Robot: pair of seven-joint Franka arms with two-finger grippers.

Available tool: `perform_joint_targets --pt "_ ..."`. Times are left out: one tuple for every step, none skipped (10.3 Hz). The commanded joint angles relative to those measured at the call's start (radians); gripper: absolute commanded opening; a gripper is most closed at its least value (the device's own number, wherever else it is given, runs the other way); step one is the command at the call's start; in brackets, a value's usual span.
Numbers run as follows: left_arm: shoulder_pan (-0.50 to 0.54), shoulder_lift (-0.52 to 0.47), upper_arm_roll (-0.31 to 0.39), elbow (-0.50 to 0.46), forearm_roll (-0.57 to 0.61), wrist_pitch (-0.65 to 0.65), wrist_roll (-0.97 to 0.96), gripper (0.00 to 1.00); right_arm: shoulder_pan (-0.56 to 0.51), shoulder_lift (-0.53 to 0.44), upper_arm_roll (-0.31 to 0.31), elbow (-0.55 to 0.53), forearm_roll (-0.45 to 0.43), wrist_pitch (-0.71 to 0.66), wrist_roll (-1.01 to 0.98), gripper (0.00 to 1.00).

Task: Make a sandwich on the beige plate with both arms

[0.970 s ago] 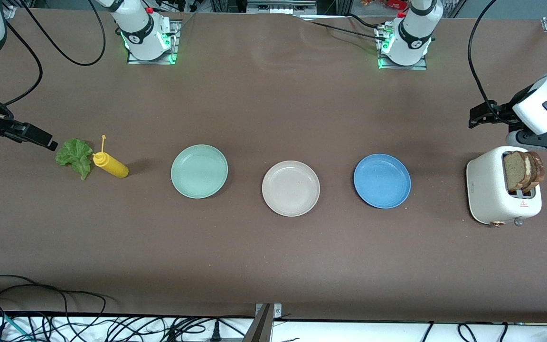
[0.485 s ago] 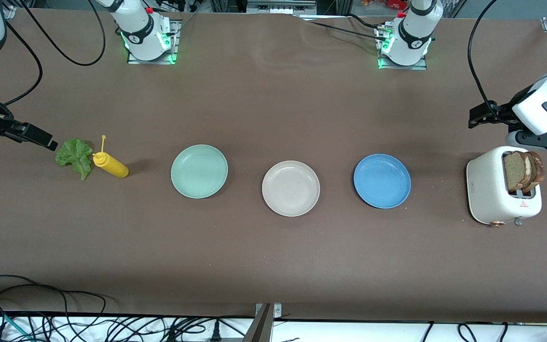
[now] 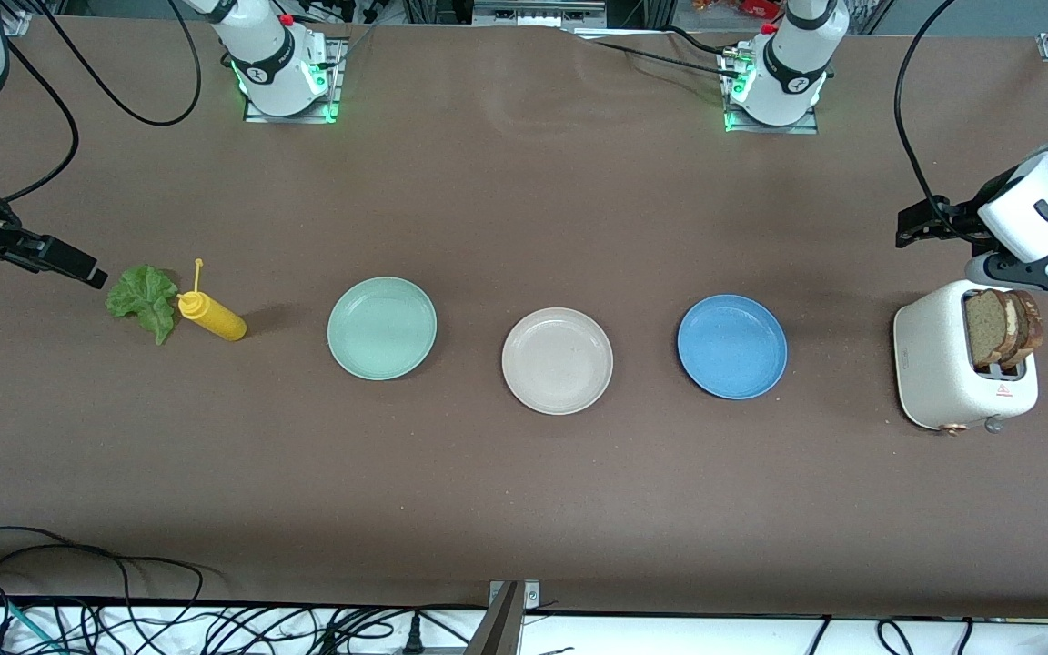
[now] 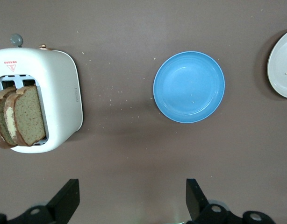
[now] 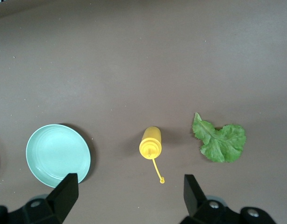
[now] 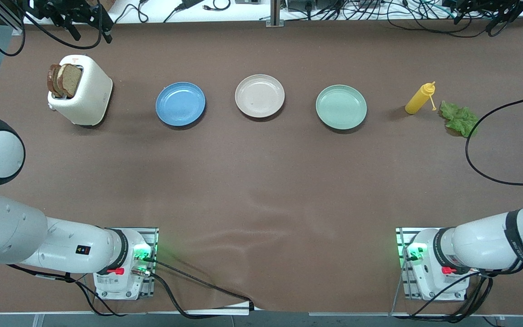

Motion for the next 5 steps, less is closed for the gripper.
perform_joint_targets --pt "0.004 -0.004 -0.004 0.000 0.011 -0.007 -0.005 1.00 -0.004 -0.021 0.000 -0.023 0.012 -0.003 -0.004 1.00" --pt "0.004 -0.004 -0.004 0.001 0.011 -0.007 -0.005 1.00 -0.004 -0.022 0.000 -0.026 0.012 0.000 -0.004 1.00" --pt "0.004 -0.004 -0.004 0.001 0.011 -0.007 -0.005 1.00 -0.004 -0.024 0.000 -0.031 0.012 0.002 -0.004 1.00" --pt "0.004 -0.004 -0.004 0.001 0.011 -0.007 -0.005 1.00 -0.004 -0.024 0.000 -0.032 0.012 0.003 -0.004 1.00" --pt "0.004 -0.006 -0.004 0.001 0.011 -0.009 -0.006 1.00 -0.004 -0.024 0.000 -0.032 0.012 0.005 -0.006 1.00"
